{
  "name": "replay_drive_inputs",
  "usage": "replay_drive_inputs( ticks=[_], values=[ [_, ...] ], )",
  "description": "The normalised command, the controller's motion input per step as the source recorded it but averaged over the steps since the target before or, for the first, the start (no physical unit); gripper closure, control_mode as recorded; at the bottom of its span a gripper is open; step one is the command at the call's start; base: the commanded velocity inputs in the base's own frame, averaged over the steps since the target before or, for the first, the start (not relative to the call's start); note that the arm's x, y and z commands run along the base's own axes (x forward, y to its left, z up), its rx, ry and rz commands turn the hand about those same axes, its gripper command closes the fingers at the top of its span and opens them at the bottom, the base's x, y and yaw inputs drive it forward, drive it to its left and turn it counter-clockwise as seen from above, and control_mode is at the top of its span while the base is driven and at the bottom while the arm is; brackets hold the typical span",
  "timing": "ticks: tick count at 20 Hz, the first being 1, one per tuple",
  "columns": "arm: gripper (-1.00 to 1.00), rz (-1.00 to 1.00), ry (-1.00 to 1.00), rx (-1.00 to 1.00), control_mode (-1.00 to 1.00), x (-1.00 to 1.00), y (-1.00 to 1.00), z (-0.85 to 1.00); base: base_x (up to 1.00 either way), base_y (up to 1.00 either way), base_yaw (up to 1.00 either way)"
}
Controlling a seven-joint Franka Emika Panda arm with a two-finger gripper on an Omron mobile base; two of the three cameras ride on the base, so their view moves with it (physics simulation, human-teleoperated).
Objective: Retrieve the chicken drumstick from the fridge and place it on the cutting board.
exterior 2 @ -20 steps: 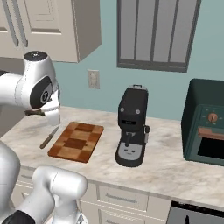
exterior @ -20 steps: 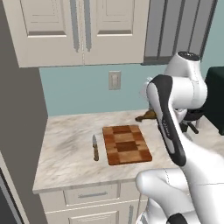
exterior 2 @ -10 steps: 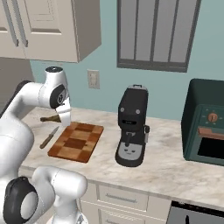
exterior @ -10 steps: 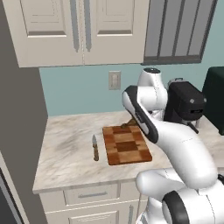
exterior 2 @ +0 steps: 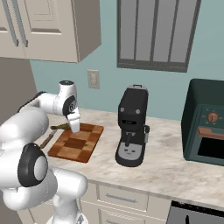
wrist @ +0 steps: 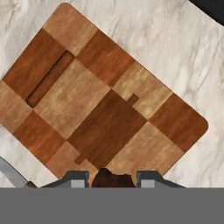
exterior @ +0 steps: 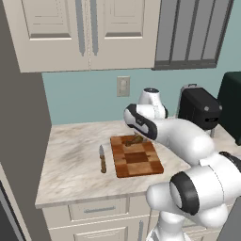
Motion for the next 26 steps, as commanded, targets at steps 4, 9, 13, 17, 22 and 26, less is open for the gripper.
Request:
replay_drive_inputs(
  ticks=[4,9,13,17,22,26],
  values=[
    [1.0,0.05,0.0,0.0,-1.0,0.44,0.0,-0.41,0.0,0.0,0.0],
    [1.0,0.05,-0.01,0.0,-1.0,0.45,0.0,-0.35,0.0,0.0,0.0],
    [1.0,0.05,-0.03,0.0,-1.0,0.45,0.0,-0.36,0.0,0.0,0.0],
    [1.0,0.05,-0.01,-0.03,-1.0,0.44,0.0,-0.43,0.0,0.0,0.0],
    [-1.0,0.01,-0.03,0.0,-1.0,0.11,-0.01,-0.11,0.0,0.0,0.0],
    [-1.0,0.0,0.01,0.0,-1.0,0.01,-0.01,0.0,0.0,0.0,0.0]
  ],
)
